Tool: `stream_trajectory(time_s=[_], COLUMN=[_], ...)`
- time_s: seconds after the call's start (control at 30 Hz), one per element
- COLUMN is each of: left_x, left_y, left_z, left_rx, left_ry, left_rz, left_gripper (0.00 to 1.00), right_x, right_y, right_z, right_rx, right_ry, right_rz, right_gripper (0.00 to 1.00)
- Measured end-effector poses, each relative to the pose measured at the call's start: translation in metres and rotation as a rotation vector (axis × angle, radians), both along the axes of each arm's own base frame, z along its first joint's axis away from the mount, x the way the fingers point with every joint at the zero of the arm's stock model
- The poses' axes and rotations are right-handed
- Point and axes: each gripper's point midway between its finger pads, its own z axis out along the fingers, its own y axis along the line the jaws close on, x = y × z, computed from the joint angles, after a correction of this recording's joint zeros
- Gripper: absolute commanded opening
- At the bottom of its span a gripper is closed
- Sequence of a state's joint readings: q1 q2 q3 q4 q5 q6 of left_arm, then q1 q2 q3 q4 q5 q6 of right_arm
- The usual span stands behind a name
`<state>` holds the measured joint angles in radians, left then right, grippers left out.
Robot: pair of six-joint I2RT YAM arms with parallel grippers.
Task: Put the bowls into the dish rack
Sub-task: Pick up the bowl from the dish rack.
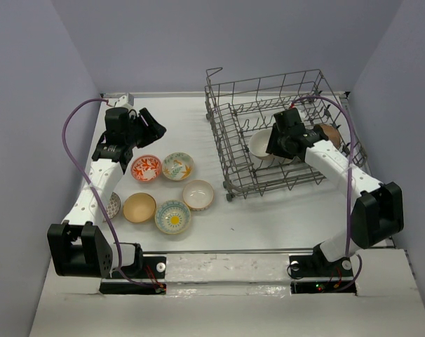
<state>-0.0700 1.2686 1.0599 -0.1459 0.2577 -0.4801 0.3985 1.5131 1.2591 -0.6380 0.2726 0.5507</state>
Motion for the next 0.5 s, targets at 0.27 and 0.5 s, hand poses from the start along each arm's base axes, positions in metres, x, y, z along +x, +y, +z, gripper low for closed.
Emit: stream_trajectory(time_s=[0.27,0.5], left_x=[0.0,0.0], left_y=[0.0,0.0], left_z=[0.0,0.0], left_rx=[0.0,-0.001], left_ry=[0.0,0.0], left_rz=[0.0,-0.001], left_gripper=[0.64,0.64], right_x=[0.002,0.009], right_y=[-0.004,-0.01], right_z=[-0.001,-0.005], right_rx=[-0.019,-0.041], right_ry=[-0.005,-0.015], right_rz=[-0.02,-0.048], right_gripper=[0.29,0.01])
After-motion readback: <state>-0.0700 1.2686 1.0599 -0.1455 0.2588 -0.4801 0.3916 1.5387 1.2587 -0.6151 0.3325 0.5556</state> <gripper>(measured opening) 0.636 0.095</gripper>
